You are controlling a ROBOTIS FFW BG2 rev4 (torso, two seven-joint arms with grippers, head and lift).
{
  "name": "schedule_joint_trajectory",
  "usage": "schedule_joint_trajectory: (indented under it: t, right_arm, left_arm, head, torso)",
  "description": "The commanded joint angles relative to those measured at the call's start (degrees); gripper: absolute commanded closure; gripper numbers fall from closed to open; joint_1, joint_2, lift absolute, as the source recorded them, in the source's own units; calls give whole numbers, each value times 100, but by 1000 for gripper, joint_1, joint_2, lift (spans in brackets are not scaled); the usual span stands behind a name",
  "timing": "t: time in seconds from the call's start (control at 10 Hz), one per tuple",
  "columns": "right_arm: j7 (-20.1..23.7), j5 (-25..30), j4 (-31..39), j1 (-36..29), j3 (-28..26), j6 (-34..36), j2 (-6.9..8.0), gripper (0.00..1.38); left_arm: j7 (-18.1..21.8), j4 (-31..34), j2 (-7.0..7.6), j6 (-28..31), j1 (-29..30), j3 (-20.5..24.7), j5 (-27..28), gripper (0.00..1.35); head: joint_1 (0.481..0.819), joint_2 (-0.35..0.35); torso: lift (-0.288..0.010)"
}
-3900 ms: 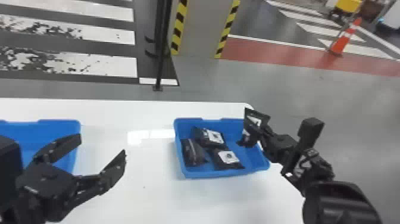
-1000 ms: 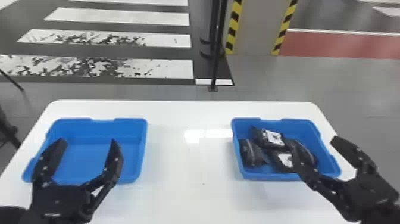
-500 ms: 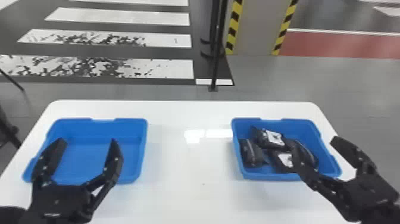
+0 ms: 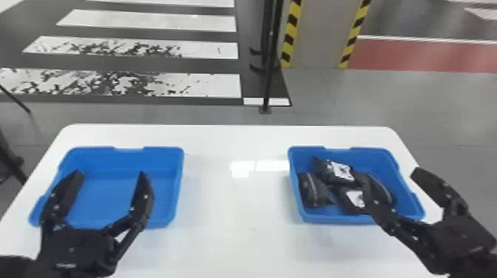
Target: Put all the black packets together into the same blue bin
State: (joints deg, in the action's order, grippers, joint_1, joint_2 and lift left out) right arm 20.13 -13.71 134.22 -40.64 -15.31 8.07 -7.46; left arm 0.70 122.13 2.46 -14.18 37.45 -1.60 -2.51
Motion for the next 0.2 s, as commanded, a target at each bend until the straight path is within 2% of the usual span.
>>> schedule_joint_trajectory:
  t: [0.0,0.1]
  right_arm:
    - [0,0,0,0,0,-6,-1,165]
    - [9,0,0,0,0,-6,-1,165]
  left_arm:
    - [0,0,0,-16,10,0,0,114]
    - [0,0,0,-2,10,0,0,116]
  head:
    - [695,-81]
    - [695,-81]
  torso:
    - [-110]
    - [-110]
